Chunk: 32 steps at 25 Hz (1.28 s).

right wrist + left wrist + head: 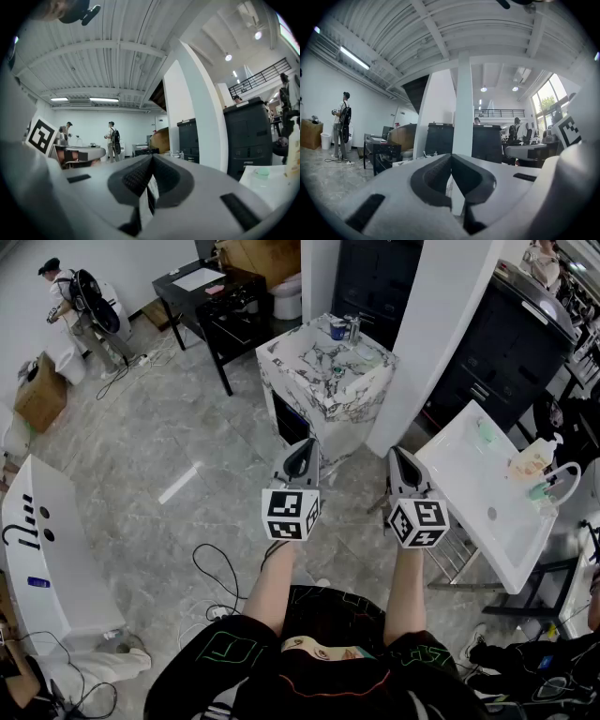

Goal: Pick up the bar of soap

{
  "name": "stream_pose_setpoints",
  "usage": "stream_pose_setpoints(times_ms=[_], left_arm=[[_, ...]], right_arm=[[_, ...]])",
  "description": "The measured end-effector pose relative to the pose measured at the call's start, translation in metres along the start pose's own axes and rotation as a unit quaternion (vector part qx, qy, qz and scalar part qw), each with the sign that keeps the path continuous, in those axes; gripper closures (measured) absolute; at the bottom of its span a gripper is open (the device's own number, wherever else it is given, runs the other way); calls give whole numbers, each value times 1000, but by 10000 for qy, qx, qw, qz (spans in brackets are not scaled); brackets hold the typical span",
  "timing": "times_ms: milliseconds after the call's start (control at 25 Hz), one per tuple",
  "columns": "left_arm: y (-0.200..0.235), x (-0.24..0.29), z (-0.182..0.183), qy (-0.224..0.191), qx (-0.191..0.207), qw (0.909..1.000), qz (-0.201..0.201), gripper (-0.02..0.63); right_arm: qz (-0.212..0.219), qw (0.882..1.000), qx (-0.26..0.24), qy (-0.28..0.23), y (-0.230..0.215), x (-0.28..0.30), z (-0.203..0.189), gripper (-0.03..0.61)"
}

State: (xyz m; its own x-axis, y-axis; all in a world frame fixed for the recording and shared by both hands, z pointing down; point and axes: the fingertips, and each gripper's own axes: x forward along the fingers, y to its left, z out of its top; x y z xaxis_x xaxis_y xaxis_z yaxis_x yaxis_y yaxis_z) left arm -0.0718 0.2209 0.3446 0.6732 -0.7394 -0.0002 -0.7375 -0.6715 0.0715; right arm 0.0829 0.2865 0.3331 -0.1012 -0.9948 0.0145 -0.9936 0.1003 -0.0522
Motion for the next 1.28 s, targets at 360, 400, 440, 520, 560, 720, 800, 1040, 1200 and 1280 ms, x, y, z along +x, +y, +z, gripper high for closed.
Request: stream_pose_setpoints(times_ms=[360,400,440,520,560,720,800,1040,1200,1280], left_arm=[[-7,-1,-12,136,-18,9999,28,606],[-6,-2,-12,144,-28,9999,48,606],[-6,-2,-11,140,-28,9999,52,606],[-9,0,-8,122,4,9999,30,606],[-10,1,-7,116,23,9999,22,606],[-13,1,-2,78,82,9999,24,606],[-13,0,3,22,113,9999,49,606],[-7,-6,10,-32,214,9997,149,606],[2,-7,14,-89,222,9994,270,606],[2,-2,17,-109,278,9992,266,606]], right_arm=[[-271,9994,205,25,-19,-6,-7,574],[-264,9994,211,26,-19,-7,-7,574],[-261,9994,235,7,-21,-7,-5,574],[-260,9993,263,-34,-24,-7,-2,574],[-257,9993,253,-41,-25,-6,-1,574],[-212,9995,203,-120,-27,-8,6,574],[-181,9995,178,-162,-28,-8,9,574],[-135,9994,241,-230,-31,-6,13,574],[-4,9993,235,-279,-29,2,18,574],[25,9992,246,-312,-32,7,20,574]])
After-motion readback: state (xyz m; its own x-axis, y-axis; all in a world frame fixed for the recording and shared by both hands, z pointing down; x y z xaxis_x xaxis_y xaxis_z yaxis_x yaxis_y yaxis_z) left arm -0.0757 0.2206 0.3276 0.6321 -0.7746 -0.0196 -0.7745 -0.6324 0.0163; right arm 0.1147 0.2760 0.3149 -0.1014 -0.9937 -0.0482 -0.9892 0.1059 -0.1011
